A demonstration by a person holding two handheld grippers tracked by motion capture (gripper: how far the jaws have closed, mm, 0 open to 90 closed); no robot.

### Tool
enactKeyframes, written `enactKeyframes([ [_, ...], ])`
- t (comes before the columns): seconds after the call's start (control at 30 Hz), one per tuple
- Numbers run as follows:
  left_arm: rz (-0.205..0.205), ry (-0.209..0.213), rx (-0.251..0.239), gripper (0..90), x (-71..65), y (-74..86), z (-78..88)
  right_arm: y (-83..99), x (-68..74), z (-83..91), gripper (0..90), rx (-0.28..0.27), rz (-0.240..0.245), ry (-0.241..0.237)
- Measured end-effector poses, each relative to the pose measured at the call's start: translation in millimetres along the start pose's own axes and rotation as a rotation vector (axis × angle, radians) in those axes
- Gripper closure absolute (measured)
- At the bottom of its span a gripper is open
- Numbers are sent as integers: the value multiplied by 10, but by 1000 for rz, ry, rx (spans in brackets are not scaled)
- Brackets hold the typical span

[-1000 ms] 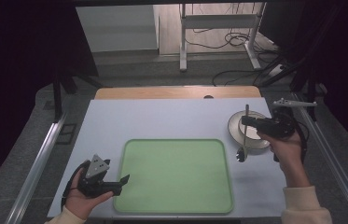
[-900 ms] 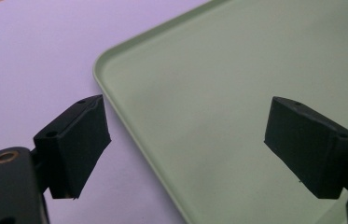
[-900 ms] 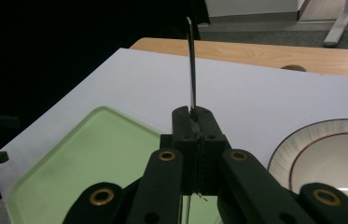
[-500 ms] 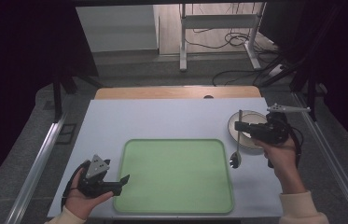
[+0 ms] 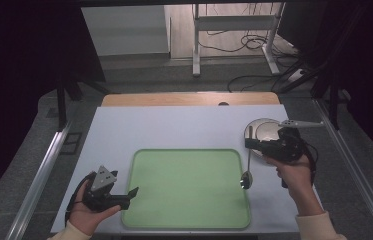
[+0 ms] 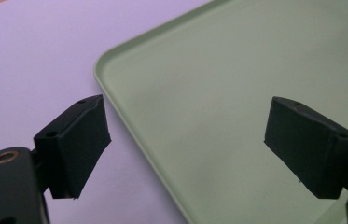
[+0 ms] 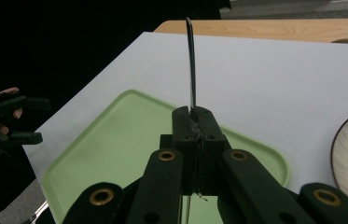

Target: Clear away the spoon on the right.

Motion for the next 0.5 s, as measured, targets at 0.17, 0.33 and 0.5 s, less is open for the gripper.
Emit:
enactKeyframes([
  [0.17,0,0,1,137,-4,0,-5,45,65,-42,886,13,0,-10],
  [0.33,-1,1,2,137,-6,0,-8,86,98,-71,885,18,7,-5],
  [0.5,-4,4,3,137,-8,1,-9,164,114,-124,885,39,-2,-7],
])
Point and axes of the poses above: each handheld gripper's, and its own axes: z roughly backward along the jaws, y roughly out of its underside, x roughly to its left, the point moved 3 cm from there along -z, roughly forward along the jaws, and after that the axes turned 7 degrees about -z, right-handed, at the moved point
